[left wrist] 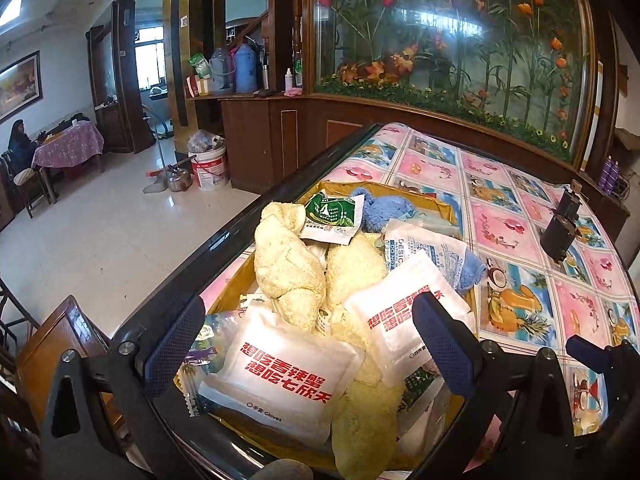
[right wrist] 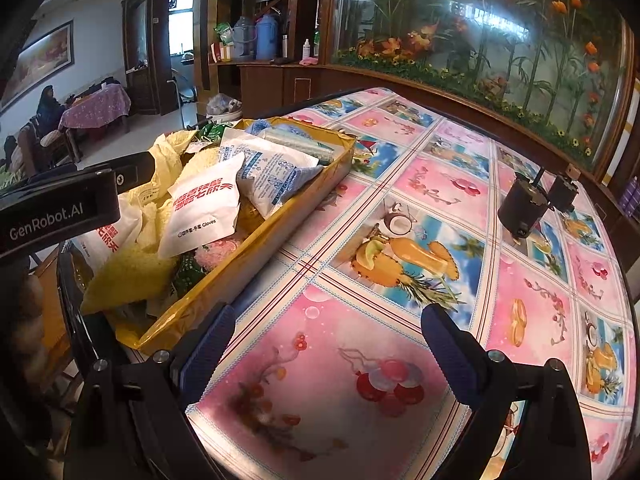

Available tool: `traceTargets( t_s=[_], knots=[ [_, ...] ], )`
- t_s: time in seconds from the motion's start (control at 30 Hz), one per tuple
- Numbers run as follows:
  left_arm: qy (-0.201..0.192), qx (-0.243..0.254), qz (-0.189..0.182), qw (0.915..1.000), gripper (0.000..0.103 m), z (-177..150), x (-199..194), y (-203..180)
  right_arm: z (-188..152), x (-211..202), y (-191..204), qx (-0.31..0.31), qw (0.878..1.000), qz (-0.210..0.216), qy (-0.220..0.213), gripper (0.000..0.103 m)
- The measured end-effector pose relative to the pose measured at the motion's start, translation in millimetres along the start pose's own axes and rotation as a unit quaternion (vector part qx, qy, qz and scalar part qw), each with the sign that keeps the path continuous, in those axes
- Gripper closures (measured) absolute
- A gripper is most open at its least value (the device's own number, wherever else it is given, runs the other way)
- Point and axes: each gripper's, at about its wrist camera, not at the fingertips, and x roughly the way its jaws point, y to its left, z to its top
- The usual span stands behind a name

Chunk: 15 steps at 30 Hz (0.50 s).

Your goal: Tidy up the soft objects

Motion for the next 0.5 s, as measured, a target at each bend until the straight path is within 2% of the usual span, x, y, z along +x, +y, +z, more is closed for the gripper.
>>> traceTargets(
  t_s=[0.5],
  knots=[
    [0.001, 0.000, 0.000, 1.0000, 0.000, -0.4, -0.1, -0.4, -1.9, 1.3, -1.7, 0.003, 1.000, 0.004, 0.000, 0.008]
  ],
)
